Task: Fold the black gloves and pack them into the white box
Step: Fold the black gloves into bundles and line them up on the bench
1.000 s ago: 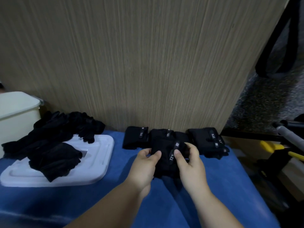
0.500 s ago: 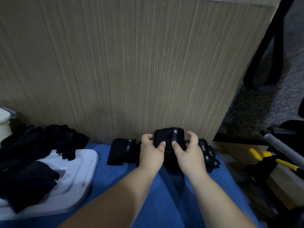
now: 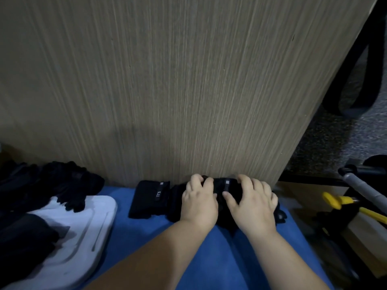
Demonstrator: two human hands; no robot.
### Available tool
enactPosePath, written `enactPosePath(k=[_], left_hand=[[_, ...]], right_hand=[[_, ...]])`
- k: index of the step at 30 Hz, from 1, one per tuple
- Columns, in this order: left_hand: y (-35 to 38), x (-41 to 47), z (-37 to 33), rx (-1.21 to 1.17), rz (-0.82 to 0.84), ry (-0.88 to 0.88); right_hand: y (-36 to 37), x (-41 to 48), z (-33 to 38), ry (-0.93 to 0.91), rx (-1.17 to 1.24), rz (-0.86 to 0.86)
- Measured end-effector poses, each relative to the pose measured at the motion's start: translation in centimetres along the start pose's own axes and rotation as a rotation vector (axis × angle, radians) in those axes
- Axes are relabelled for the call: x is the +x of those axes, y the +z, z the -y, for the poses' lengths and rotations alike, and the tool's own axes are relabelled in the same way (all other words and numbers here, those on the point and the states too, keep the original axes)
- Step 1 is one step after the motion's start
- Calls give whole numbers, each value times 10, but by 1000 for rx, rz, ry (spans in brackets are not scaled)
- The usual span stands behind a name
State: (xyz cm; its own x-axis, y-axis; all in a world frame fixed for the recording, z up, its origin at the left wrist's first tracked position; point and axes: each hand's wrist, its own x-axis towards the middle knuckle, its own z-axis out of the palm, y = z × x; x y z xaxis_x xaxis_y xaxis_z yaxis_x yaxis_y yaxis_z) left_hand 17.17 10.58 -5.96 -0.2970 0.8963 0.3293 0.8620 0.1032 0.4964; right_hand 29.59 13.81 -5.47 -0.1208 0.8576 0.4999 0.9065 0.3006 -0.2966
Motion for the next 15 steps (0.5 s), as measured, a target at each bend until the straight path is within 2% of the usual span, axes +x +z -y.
enactPosePath(k=[4, 11, 15], left_hand=[[4, 2, 3, -5, -5, 29], [4, 3, 4, -86, 19, -47], [10, 1, 8, 54, -86, 20]], right_hand=[[11, -3, -15, -24, -23, 35], [13, -9, -20, 9, -49, 198], [14, -13, -21, 13, -94, 256]])
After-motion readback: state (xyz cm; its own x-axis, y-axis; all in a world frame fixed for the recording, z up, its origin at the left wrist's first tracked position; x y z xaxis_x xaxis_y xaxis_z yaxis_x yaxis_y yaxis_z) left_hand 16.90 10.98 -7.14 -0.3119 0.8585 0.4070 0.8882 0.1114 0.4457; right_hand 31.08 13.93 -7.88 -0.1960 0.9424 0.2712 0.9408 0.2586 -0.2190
